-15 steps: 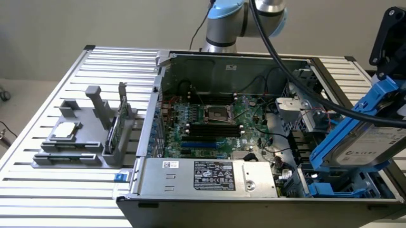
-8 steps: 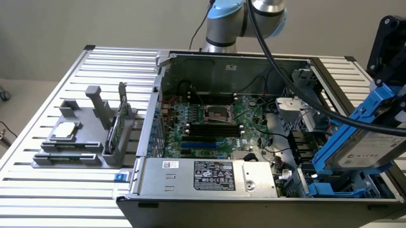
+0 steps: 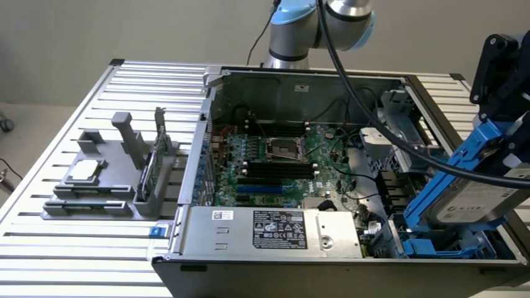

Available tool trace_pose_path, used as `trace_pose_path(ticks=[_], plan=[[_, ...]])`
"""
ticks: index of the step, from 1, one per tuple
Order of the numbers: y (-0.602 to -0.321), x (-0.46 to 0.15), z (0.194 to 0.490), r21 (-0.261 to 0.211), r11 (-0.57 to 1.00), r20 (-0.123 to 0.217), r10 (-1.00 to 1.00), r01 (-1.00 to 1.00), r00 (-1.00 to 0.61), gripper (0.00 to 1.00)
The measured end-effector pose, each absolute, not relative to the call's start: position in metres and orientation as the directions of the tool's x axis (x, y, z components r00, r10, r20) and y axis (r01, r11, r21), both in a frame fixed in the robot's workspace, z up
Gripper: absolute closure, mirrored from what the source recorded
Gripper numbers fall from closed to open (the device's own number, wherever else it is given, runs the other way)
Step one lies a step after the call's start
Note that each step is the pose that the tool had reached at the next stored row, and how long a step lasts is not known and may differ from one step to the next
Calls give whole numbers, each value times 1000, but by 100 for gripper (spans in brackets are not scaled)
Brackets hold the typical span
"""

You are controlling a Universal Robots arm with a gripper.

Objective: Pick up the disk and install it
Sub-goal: 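Pick up the disk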

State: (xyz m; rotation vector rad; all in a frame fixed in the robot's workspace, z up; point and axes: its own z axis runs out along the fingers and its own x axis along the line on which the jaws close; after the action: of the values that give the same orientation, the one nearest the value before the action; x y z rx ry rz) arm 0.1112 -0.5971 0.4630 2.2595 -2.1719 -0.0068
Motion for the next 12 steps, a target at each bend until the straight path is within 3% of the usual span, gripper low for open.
trace_pose_path(ticks=[12], plan=[[-594, 111, 456, 7, -11, 2, -1000, -1000, 11, 67]])
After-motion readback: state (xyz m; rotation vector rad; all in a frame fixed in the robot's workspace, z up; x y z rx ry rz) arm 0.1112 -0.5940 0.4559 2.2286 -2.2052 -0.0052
